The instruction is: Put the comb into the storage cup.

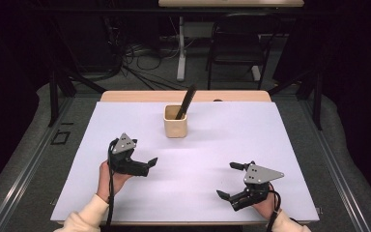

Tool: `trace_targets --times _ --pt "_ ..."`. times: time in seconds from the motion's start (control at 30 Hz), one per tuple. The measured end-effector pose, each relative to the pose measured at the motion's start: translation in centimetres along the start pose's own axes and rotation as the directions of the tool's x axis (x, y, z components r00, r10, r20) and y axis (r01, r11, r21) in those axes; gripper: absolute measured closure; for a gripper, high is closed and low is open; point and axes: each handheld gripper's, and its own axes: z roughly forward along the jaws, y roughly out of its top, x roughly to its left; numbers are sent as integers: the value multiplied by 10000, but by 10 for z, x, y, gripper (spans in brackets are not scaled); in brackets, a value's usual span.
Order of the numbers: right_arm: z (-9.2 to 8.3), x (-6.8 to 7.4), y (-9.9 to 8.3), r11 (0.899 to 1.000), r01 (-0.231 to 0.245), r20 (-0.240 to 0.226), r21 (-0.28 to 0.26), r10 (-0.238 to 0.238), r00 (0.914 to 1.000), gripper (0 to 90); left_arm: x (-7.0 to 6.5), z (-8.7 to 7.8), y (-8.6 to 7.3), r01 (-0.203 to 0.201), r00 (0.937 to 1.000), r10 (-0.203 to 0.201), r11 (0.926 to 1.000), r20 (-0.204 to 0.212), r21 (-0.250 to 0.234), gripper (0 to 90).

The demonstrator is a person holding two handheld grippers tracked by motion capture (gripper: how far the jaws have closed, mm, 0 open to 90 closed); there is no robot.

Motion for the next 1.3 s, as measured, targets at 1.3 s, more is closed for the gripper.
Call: trace_targets --times 1.3 --pt "-1 1 -1 10000 -28 25 28 28 10000 0 -14 -32 -59 -447 9985 442 9989 -312 -156 0"
